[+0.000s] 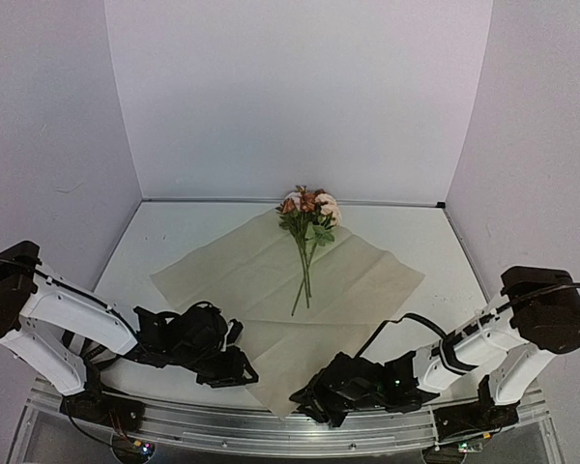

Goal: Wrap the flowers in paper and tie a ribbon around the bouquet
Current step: Pick up the bottom corner of the flattened wrapping paper from the center of the board.

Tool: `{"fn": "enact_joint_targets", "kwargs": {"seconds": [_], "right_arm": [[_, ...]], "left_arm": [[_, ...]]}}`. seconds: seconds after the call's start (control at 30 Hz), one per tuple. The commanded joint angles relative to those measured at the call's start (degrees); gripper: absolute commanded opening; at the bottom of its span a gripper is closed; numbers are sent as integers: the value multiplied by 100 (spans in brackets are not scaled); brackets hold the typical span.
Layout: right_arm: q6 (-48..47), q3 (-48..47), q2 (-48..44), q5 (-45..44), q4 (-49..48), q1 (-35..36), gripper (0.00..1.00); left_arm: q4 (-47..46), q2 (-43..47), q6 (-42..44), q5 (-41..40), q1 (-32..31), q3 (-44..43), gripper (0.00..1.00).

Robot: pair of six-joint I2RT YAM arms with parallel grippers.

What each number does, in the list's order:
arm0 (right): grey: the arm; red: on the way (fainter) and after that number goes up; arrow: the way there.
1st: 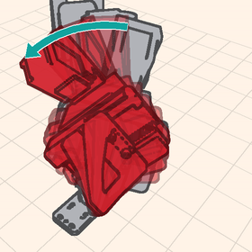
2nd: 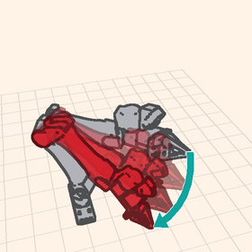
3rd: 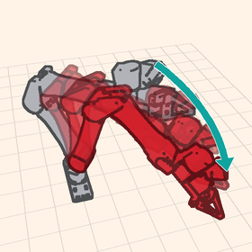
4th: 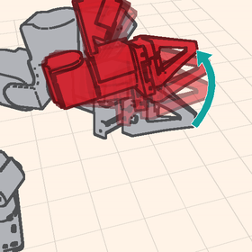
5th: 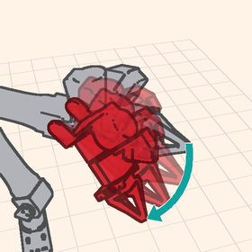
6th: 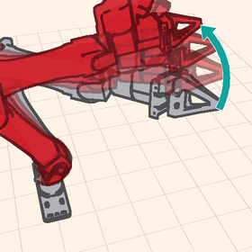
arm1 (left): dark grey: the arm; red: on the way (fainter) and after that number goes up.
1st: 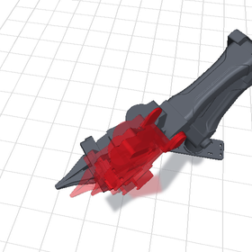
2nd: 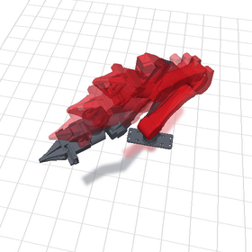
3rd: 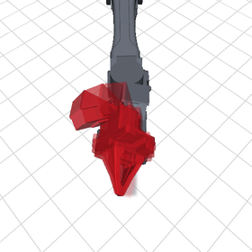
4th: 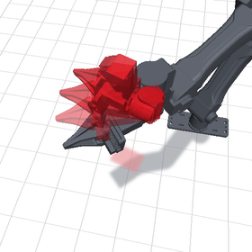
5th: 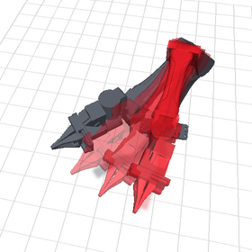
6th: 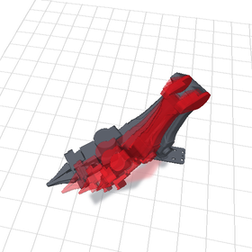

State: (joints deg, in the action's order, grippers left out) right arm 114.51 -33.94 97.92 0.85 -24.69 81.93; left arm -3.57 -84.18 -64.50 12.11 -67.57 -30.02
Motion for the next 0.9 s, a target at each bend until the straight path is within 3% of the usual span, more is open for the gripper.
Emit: {"fn": "enact_joint_targets", "kwargs": {"seconds": [0.0, 0.1, 0.17, 0.57, 0.87], "right_arm": [[-35, 70, -14, -299, 368, -10, 16], [-123, 33, -76, -402, 368, -10, 3], [-175, 14, -122, -490, 368, -10, 0], [-613, -290, -474, -853, 369, -122, 0], [-1234, -827, -854, -827, 859, -694, 0]], "left_arm": [[-119, 91, 122, 58, -28, -233, 34], [14, 231, 189, 10, -28, -282, 34], [179, 375, 239, -71, -27, -338, 34], [1744, 1319, 735, -1182, -2, -1033, 37], [2273, 1762, 1103, -1912, 422, -1645, 37]]}}
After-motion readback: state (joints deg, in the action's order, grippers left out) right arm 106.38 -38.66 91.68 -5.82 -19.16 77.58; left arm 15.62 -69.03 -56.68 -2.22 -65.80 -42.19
